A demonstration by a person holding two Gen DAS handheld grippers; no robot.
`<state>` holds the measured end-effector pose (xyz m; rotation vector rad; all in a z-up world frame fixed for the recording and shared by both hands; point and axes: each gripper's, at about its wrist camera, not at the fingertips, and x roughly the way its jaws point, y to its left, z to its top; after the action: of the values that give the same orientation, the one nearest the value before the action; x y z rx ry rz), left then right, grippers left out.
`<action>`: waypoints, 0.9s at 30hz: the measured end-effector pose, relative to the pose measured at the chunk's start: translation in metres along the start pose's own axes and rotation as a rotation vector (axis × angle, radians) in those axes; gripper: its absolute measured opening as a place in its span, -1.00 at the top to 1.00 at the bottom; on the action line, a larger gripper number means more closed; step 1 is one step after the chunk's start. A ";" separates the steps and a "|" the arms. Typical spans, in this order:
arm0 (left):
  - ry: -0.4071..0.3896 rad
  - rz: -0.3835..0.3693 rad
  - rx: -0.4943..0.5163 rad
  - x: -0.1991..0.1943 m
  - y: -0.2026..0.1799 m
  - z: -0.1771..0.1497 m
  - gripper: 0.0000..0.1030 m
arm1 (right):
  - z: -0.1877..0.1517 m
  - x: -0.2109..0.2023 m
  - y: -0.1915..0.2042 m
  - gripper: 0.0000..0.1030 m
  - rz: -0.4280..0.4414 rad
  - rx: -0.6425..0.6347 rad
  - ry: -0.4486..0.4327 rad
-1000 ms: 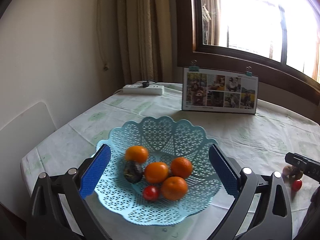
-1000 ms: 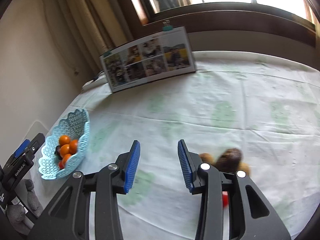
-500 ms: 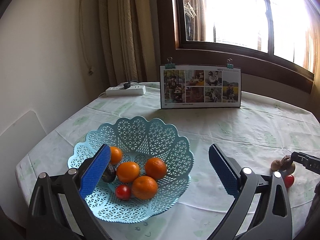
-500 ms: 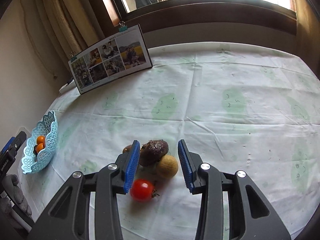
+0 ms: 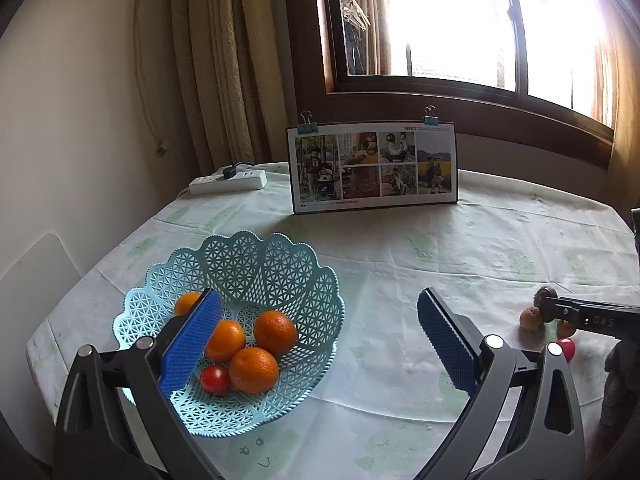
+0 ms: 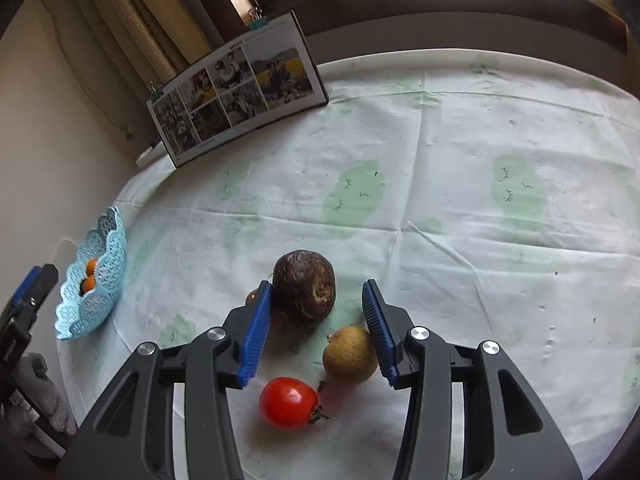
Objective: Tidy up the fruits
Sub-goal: 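Move the right gripper back to the fruit and grasp the second dark avocado, then grasp the red cherry tomato with the left gripper while the right gripper holds the avocado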
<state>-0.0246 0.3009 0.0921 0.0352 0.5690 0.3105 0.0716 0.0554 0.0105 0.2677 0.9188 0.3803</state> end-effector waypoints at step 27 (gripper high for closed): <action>0.026 -0.086 0.091 0.000 -0.047 -0.001 -0.94 | 0.021 -0.011 -0.005 0.28 0.042 0.032 -0.046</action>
<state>-0.0116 0.2565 0.0859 0.0940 0.6085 0.2014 0.0842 0.0449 0.0285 0.3242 0.8759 0.3973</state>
